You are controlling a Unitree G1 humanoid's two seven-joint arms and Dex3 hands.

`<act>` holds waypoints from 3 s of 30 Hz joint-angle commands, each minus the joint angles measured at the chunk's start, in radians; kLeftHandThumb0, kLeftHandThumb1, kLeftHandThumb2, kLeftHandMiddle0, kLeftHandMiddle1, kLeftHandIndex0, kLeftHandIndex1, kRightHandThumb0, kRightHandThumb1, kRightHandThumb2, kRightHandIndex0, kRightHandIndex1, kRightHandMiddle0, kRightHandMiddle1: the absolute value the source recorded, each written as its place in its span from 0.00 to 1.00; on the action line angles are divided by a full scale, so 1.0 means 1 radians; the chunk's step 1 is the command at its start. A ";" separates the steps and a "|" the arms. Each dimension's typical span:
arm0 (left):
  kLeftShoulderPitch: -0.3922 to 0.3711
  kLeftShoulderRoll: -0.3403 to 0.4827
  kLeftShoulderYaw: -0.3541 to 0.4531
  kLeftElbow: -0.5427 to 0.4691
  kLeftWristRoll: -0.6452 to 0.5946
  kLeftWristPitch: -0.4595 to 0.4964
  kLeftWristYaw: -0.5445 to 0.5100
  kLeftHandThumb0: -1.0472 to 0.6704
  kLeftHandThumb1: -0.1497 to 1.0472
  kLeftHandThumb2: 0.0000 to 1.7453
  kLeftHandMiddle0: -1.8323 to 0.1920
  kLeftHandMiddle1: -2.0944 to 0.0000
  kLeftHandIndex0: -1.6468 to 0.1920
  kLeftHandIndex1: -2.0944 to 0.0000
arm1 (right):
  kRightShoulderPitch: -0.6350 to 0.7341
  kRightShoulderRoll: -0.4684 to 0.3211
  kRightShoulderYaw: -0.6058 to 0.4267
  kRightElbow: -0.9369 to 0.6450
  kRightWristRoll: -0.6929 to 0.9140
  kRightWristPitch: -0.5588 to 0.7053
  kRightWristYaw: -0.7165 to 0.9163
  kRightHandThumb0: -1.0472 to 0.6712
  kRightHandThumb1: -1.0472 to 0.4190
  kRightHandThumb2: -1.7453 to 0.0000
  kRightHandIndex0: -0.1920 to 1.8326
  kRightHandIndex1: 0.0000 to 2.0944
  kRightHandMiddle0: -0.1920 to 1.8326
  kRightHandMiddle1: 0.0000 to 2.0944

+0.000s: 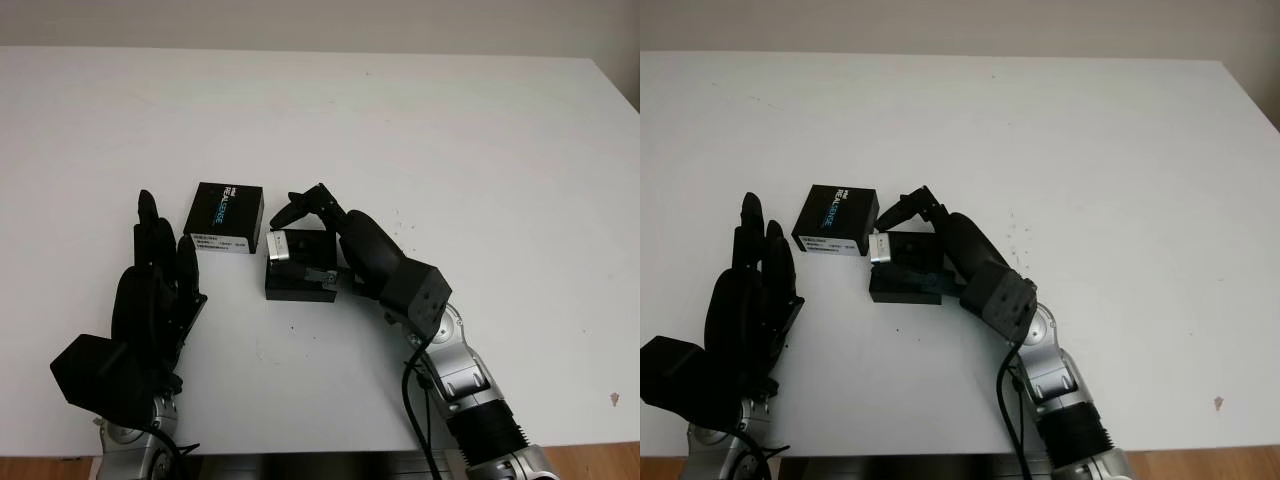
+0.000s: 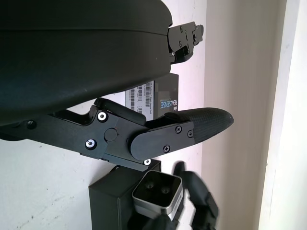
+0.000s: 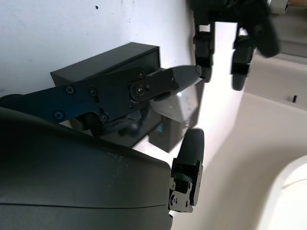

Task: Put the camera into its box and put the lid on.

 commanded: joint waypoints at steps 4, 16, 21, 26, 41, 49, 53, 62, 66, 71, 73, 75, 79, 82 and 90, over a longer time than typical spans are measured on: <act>0.011 0.009 0.004 -0.016 -0.007 -0.001 -0.010 0.22 1.00 0.37 1.00 0.99 1.00 0.99 | 0.040 -0.028 -0.007 -0.105 0.021 -0.036 0.006 0.30 0.00 0.92 0.01 0.14 0.00 0.56; 0.011 0.015 0.008 -0.020 0.000 0.005 -0.010 0.22 1.00 0.37 1.00 0.98 1.00 0.98 | 0.059 -0.070 -0.027 -0.193 0.057 -0.043 0.020 0.29 0.00 0.92 0.03 0.12 0.00 0.57; 0.007 0.016 0.009 -0.019 -0.008 0.009 -0.014 0.22 1.00 0.37 1.00 0.99 1.00 0.99 | 0.058 -0.080 -0.028 -0.187 0.046 -0.065 0.016 0.30 0.00 0.93 0.04 0.12 0.00 0.57; 0.003 0.016 0.008 -0.015 -0.002 0.006 -0.012 0.22 1.00 0.37 1.00 0.98 1.00 0.99 | 0.024 -0.131 -0.009 -0.211 -0.132 -0.072 -0.039 0.25 0.04 0.97 0.07 0.13 0.01 0.58; -0.015 -0.001 -0.010 0.010 0.014 -0.008 0.009 0.22 1.00 0.37 1.00 0.98 1.00 0.98 | -0.176 -0.282 0.077 -0.544 -0.745 0.042 0.105 0.15 0.17 0.97 0.25 0.14 0.33 0.28; -0.015 -0.011 -0.020 0.015 0.019 -0.012 0.019 0.21 1.00 0.37 1.00 0.98 1.00 0.98 | -0.245 -0.289 0.105 -0.537 -0.762 0.024 0.182 0.16 0.16 0.97 0.28 0.12 0.33 0.32; -0.018 -0.016 -0.021 0.014 0.023 -0.004 0.031 0.22 1.00 0.37 1.00 0.98 1.00 0.98 | -0.258 -0.282 0.124 -0.518 -0.799 0.038 0.186 0.15 0.14 0.96 0.28 0.11 0.33 0.34; -0.018 -0.018 -0.022 0.022 0.021 -0.017 0.033 0.22 1.00 0.36 1.00 0.98 1.00 0.98 | -0.270 -0.234 0.163 -0.436 -0.870 0.068 0.123 0.14 0.15 0.97 0.30 0.11 0.35 0.33; -0.019 -0.010 -0.024 0.026 0.040 -0.023 0.037 0.22 1.00 0.36 1.00 0.99 1.00 0.99 | -0.281 -0.208 0.178 -0.396 -0.901 0.094 0.092 0.13 0.14 0.97 0.30 0.10 0.36 0.32; -0.025 -0.012 -0.023 0.034 0.037 -0.029 0.032 0.23 1.00 0.36 1.00 0.98 1.00 0.99 | -0.300 -0.191 0.196 -0.360 -0.937 0.108 0.058 0.11 0.14 0.97 0.32 0.10 0.39 0.34; -0.026 -0.012 -0.023 0.036 0.041 -0.029 0.035 0.23 1.00 0.35 1.00 0.98 1.00 0.99 | -0.304 -0.187 0.199 -0.350 -0.938 0.109 0.047 0.11 0.14 0.97 0.32 0.10 0.39 0.35; -0.027 -0.013 -0.023 0.037 0.039 -0.028 0.034 0.23 1.00 0.35 1.00 0.98 1.00 0.99 | -0.305 -0.185 0.202 -0.344 -0.938 0.109 0.038 0.11 0.14 0.97 0.32 0.10 0.40 0.37; -0.028 -0.014 -0.023 0.033 0.040 -0.023 0.038 0.23 1.00 0.35 1.00 0.98 1.00 0.99 | -0.306 -0.181 0.204 -0.338 -0.934 0.113 0.035 0.11 0.14 0.97 0.33 0.09 0.41 0.43; -0.028 -0.014 -0.023 0.033 0.042 -0.023 0.040 0.23 1.00 0.35 1.00 0.98 1.00 0.99 | -0.304 -0.179 0.205 -0.342 -0.930 0.118 0.042 0.12 0.14 0.97 0.33 0.09 0.41 0.45; -0.030 -0.015 -0.022 0.039 0.041 -0.031 0.041 0.23 1.00 0.35 1.00 0.98 1.00 0.99 | -0.294 -0.184 0.205 -0.364 -0.902 0.121 0.075 0.14 0.14 0.97 0.33 0.09 0.43 0.50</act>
